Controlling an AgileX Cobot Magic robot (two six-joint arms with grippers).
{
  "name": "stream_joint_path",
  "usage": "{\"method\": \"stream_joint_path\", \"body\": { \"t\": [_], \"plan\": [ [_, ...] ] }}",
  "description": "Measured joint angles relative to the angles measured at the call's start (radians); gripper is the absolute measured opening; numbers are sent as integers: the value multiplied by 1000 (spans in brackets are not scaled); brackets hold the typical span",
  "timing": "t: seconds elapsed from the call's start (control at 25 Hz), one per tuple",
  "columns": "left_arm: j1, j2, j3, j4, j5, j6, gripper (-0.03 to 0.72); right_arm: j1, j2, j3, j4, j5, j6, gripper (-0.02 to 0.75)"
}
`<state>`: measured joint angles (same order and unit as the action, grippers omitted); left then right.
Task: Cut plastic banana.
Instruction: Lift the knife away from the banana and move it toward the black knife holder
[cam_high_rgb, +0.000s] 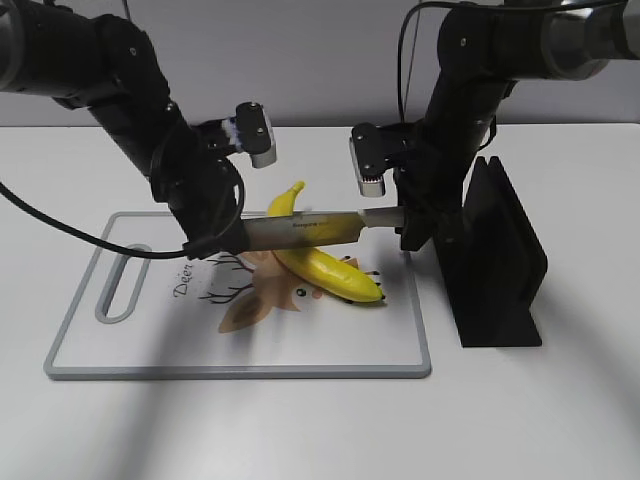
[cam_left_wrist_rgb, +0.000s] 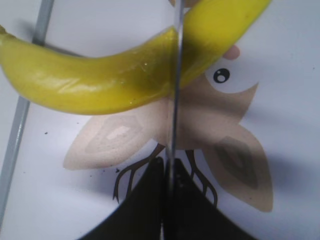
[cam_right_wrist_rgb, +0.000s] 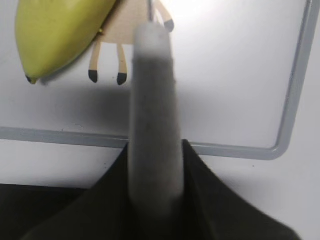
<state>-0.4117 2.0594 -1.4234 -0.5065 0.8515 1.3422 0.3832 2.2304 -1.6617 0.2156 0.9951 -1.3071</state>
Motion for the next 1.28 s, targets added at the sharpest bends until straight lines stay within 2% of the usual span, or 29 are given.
{"method": "stream_joint_path", "body": {
  "t": [0.56, 0.8, 0.88, 0.96, 1.16, 1.28],
  "plan": [
    [0, -5, -20, 61, 39, -4, -9, 1, -23, 1, 30, 7, 6, 179],
    [-3, -109, -20, 71, 59, -6, 19, 2, -93, -29, 34, 72, 13, 178],
    [-3, -142, -20, 71, 61, -6, 75, 2, -116, -35, 37, 85, 17, 177],
    [-3, -166, -20, 70, 65, -6, 162, 2, -136, -37, 43, 96, 22, 177],
    [-4, -211, -20, 52, 83, -7, 438, 2, -182, -44, 46, 115, 37, 176],
    [-4, -237, -20, 20, 80, -18, 531, 1, -198, -45, 46, 142, 39, 176]
  ]
}}
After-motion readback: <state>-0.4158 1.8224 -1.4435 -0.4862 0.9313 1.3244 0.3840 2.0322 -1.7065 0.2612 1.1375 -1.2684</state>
